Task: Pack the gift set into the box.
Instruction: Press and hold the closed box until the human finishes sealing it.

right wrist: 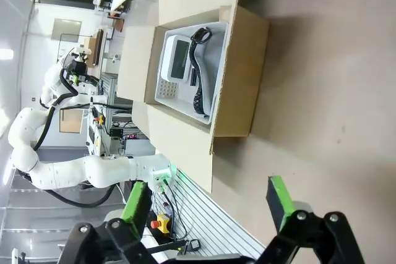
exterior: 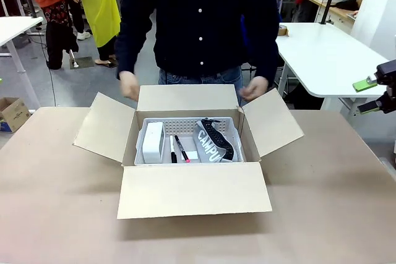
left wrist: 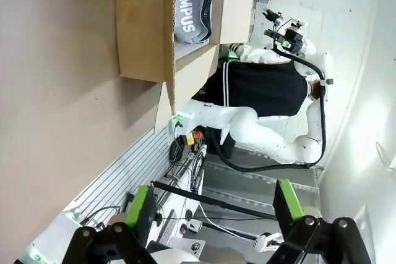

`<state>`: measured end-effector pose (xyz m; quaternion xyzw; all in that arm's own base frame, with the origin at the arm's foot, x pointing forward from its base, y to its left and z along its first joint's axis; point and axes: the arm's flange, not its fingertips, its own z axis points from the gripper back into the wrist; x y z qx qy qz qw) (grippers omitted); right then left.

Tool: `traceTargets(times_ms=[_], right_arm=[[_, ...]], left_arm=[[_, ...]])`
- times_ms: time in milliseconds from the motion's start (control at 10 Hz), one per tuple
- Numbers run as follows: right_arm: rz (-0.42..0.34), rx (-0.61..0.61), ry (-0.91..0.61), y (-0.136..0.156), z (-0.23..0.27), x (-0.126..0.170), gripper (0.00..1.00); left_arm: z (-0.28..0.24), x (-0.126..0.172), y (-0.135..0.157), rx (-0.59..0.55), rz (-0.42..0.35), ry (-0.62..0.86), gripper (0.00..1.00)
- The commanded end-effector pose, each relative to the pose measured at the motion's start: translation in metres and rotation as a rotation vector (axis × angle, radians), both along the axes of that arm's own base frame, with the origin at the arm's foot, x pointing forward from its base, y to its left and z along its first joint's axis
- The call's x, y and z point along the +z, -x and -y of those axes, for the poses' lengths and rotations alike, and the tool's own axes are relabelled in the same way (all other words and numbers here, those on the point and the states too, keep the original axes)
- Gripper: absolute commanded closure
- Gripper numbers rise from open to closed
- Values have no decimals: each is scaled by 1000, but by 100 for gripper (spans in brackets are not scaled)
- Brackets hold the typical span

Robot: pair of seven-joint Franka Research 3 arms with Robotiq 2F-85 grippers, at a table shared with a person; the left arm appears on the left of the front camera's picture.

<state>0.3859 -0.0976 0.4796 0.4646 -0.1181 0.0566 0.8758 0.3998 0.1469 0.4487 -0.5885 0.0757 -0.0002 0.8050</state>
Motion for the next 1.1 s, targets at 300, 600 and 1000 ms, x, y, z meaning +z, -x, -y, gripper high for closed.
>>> traceTargets(times_ms=[300, 600, 1000], right_arm=[[-13, -9, 6, 2, -2, -1, 0], [-13, -9, 6, 2, -2, -1, 0], [-13, -9, 6, 2, -2, -1, 0]], left_arm=[[1, -3, 3, 4, -3, -3, 0], [1, -3, 3, 4, -3, -3, 0], [1, -3, 3, 4, -3, -3, 0]])
